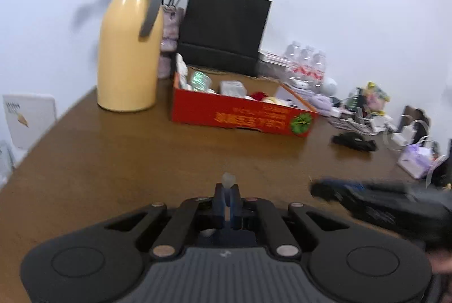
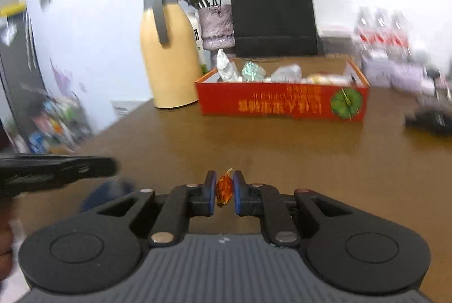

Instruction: Organize objects

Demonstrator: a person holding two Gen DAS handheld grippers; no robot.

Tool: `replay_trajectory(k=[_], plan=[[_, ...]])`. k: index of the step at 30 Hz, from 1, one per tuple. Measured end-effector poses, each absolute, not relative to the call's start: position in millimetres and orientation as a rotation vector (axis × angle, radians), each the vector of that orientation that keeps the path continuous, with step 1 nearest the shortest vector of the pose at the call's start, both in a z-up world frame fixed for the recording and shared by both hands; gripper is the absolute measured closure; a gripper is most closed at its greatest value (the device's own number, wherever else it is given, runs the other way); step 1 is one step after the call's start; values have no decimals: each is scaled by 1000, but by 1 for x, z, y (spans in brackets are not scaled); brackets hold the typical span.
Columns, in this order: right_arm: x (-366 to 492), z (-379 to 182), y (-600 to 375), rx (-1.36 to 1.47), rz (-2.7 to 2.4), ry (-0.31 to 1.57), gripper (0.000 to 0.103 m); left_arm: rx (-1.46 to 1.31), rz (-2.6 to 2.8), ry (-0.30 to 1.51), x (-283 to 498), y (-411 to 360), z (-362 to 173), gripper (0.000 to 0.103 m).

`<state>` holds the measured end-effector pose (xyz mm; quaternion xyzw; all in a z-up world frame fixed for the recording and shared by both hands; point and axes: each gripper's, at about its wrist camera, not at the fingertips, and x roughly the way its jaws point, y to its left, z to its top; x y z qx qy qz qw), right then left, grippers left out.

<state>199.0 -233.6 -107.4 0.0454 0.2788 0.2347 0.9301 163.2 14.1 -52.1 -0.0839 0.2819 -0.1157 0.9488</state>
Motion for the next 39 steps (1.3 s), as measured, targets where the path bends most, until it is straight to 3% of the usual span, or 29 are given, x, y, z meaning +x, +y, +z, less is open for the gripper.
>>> replay_trajectory(k=[3, 7, 12, 15, 16, 19, 20, 21, 22, 23, 24, 25, 27, 30, 33, 36, 39], plan=[[187, -100, -254, 158, 491, 611, 90, -184, -321, 549, 164, 8, -39, 101], [217, -71, -260, 110, 446, 506, 90, -13, -353, 455, 220, -14, -21, 101], [351, -37, -266, 266, 476, 493, 90, -48, -367, 547, 353, -14, 7, 101], [439, -35, -253, 212, 399, 541, 90, 39, -250, 574, 431, -24, 9, 100], [462, -38, -247, 179, 372, 567, 90, 46, -210, 628, 459, -26, 5, 97], [523, -52, -235, 173, 353, 682, 85, 12, -225, 743, 508, -25, -8, 59], [538, -56, -233, 160, 322, 702, 81, -4, -224, 749, 516, -23, -10, 41], [543, -57, -232, 133, 285, 696, 69, -26, -203, 739, 519, -18, -11, 33], [541, -56, -232, 118, 249, 677, 60, -64, -161, 732, 516, -13, -10, 32], [535, -53, -233, 116, 231, 649, 37, -112, -121, 726, 506, -8, -9, 31], [519, -49, -235, 116, 241, 606, 22, -140, -125, 711, 492, -6, -8, 29], [498, -45, -238, 119, 265, 546, 20, -146, -161, 689, 477, -6, -5, 28], [452, -40, -245, 139, 293, 460, 18, -142, -226, 633, 441, -6, 4, 14], [381, -42, -261, 223, 334, 393, 3, -134, -334, 539, 370, 0, 18, 11], [313, -51, -274, 292, 344, 378, 0, -227, -413, 430, 286, 23, 19, 0], [263, -66, -274, 274, 358, 409, 0, -212, -374, 396, 219, 37, 6, 0], [224, -83, -266, 177, 304, 474, 0, -203, -253, 527, 183, 47, -16, 0]])
